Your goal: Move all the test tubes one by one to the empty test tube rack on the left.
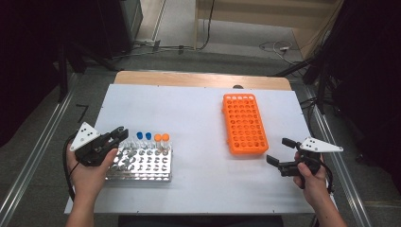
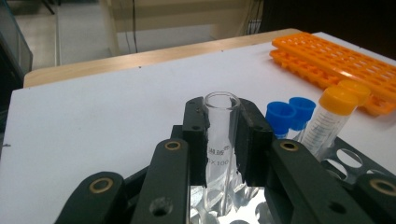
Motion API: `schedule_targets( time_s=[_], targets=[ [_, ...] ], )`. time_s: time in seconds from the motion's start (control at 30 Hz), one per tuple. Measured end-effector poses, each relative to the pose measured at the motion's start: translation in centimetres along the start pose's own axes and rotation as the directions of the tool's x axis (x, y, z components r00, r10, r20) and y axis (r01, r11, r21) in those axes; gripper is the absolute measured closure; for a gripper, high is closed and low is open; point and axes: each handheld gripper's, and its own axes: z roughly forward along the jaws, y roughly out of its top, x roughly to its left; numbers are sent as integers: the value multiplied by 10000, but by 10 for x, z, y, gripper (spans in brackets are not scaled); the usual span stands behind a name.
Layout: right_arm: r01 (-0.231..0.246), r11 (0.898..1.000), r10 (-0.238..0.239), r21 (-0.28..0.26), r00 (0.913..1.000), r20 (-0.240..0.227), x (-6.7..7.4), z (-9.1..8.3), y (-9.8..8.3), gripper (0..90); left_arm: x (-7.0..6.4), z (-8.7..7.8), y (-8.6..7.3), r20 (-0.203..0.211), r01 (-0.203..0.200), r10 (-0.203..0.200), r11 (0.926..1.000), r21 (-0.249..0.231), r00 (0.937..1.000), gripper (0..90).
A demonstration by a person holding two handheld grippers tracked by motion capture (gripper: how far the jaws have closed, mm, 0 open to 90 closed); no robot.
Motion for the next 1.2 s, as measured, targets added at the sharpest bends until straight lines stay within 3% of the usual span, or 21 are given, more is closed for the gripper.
schedule_targets(
  time_s=[0.23,0.6,1.2],
  targets=[
    [-79,10000,79,-11,10000,-59,-1,0,-1,0,2,4,0,42,127,-131,9970,760,9999,760],
    [-63,10000,63,0,10000,-74,-1,1,-1,0,2,5,2,14,205,-209,9919,1256,9998,758],
    [-107,9999,107,68,9999,-40,-2,2,-2,0,4,5,2,-21,425,-427,9900,1346,9991,702]
  ],
)
